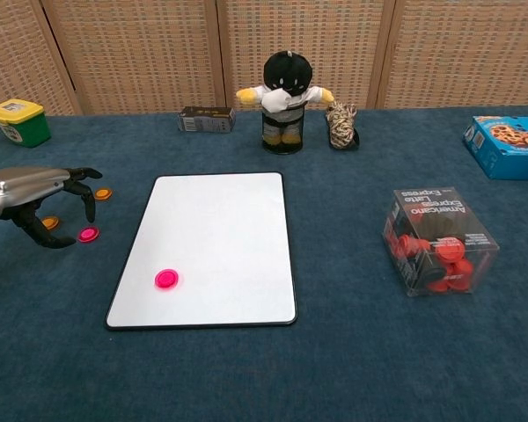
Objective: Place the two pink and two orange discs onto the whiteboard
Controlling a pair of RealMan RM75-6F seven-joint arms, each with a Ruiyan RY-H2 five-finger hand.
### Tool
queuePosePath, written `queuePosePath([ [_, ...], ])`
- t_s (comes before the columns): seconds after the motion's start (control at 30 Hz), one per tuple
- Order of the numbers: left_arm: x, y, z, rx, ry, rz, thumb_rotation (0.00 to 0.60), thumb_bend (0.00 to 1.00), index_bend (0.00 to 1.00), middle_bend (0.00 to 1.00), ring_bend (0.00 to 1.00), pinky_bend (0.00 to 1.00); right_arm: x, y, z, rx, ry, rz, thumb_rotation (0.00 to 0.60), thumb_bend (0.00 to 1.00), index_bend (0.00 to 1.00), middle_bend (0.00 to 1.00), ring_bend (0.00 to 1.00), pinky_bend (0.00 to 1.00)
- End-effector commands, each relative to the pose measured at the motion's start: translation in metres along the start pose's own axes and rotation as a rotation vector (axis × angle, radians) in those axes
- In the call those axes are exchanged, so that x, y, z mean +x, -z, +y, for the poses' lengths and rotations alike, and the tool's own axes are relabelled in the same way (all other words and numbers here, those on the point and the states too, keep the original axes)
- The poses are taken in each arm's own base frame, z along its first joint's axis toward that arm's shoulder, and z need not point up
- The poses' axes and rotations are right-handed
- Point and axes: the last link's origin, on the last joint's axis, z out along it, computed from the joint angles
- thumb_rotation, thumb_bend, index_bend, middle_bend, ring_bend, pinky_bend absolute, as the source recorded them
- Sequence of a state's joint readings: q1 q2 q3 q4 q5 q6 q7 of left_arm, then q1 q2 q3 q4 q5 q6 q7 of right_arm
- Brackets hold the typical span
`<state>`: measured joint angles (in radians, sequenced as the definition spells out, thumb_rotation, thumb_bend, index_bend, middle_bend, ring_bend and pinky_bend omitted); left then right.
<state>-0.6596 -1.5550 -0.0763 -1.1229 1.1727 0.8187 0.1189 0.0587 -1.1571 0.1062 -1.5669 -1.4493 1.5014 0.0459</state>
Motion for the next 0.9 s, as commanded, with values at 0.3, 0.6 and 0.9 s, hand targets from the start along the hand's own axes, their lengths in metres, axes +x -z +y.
queuePosePath([
  [0.3,-0.004,-0.003,0.003,-0.005,-0.01,-0.008,0.6,0.33,0.41,0.0,0.0,0.0,0.0,0.0,0.0,0.0,-0.004,-0.002,0.6,0.0,0.0,0.0,0.0,0.0],
  [0.6,-0.008,-0.008,0.009,-0.008,-0.007,-0.014,0.6,0.33,0.5,0.0,0.0,0.0,0.0,0.0,0.0,-0.002,-0.011,-0.004,0.6,0.0,0.0,0.0,0.0,0.0],
  [0.9,0.017,0.002,0.023,-0.07,0.025,0.053,0.6,0.34,0.55,0.0,0.0,0.0,0.0,0.0,0.0,-0.002,-0.021,-0.006,0.6,0.0,0.0,0.0,0.0,0.0],
])
